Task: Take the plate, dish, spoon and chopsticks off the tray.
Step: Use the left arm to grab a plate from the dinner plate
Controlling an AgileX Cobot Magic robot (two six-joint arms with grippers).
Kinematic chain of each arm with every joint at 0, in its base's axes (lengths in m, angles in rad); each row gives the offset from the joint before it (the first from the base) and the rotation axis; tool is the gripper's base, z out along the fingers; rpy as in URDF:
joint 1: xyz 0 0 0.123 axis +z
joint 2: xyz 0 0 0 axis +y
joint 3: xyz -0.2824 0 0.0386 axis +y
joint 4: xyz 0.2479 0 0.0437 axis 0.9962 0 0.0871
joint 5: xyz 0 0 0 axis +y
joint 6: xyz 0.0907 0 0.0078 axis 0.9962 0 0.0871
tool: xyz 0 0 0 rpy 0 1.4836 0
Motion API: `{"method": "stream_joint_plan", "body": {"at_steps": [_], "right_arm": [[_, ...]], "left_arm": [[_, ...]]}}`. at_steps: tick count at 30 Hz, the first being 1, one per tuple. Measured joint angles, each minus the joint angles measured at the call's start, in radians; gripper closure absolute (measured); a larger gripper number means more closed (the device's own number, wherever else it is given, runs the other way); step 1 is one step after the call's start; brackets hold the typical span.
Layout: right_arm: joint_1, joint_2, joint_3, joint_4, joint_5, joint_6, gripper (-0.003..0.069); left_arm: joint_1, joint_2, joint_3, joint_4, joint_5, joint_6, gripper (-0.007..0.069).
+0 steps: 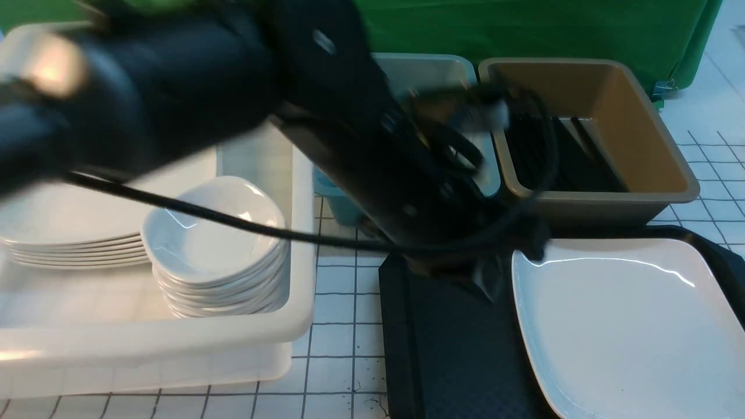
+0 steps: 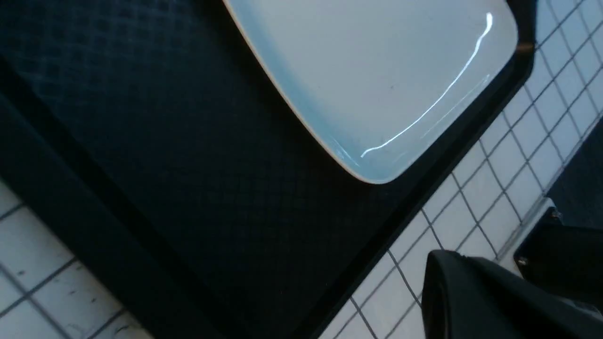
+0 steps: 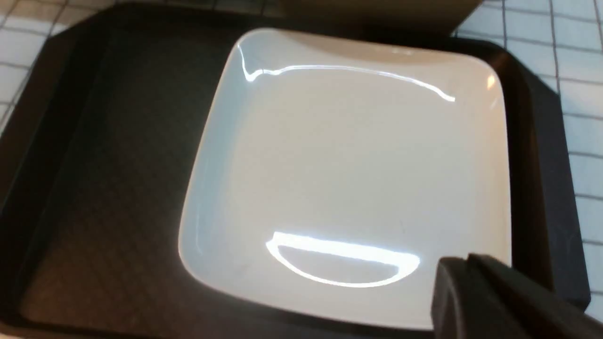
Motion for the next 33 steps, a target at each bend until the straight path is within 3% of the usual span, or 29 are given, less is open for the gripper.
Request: {"method": "stream_joint_plan", "body": {"at_steps": [4, 6, 15, 33], "right_arm": [[0.0, 0.0, 0.0, 0.0, 0.034, -0.001, 0.0652], [0.0, 0.0, 0.0, 0.0, 0.052, -0.001, 0.0652], [0.0, 0.0, 0.0, 0.0, 0.102, -0.001, 0.0653], [0.0, 0.0, 0.0, 0.0, 0.121, 0.002, 0.0653]], "left_arm": [[-0.027, 0.126, 0.0, -0.002, -0.063, -0.073, 0.0508], [-0.029, 0.214, -0.001, -0.003, -0.102, -0.121, 0.0407], [-0.032, 0.351, -0.002, -0.11, -0.25, -0.124, 0.0158], [-0.086, 0.367, -0.002, -0.265, -0.462, -0.095, 0.013]]}}
